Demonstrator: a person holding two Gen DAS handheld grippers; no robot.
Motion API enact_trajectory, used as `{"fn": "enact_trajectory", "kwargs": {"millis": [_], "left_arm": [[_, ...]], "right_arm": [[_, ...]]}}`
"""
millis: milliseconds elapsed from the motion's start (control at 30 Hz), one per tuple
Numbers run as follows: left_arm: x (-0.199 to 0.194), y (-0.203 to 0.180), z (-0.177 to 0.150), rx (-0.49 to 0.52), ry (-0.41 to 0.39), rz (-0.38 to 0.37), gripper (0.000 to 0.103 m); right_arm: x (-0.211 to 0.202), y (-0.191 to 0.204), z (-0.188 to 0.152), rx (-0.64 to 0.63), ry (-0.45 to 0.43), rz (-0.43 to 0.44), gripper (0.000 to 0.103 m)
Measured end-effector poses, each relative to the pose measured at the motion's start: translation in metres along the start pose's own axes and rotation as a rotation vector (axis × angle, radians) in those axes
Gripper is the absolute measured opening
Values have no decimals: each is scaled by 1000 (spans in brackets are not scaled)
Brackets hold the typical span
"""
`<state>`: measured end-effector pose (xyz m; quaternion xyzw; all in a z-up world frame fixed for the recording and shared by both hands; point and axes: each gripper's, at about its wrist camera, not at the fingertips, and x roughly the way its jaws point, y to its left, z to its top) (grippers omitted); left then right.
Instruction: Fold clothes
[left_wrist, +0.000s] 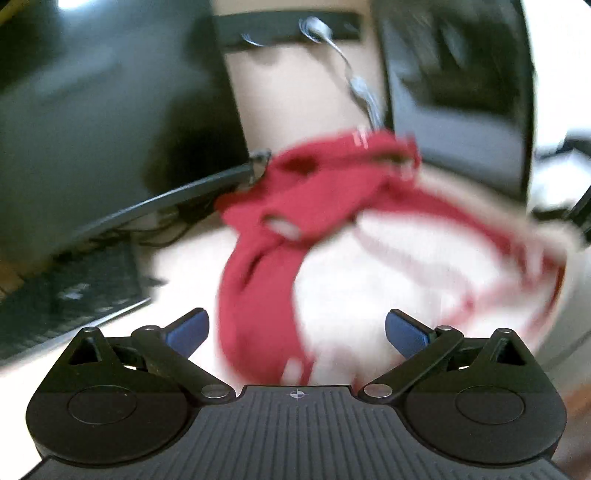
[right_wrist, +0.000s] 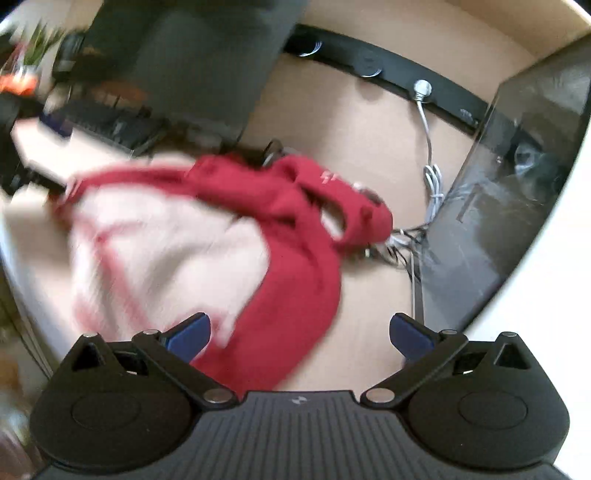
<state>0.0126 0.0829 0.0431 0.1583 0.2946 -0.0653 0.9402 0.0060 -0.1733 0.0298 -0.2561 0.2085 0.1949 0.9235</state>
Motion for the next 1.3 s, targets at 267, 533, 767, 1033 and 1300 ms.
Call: {"fn": "enact_trajectory", "kwargs": {"millis": [267, 533, 767, 1033, 1300], "left_arm": [[-4, -12, -2, 32, -8, -36, 103], [12, -27, -15, 61, 24, 113, 103], [-5, 27, 14, 151, -39, 412, 103], [-62, 53, 31, 156, -104, 415, 103], [-43, 65, -11, 53, 48, 175, 103]], "right_arm": [[5, 30, 24, -72, -66, -373, 103], [-20, -13, 33, 94, -136, -490, 103], [-14, -31, 27, -19, -94, -583, 103], [-67, -66, 31, 211, -220, -276, 103], [-19, 12, 15, 82, -56, -99, 103]]}}
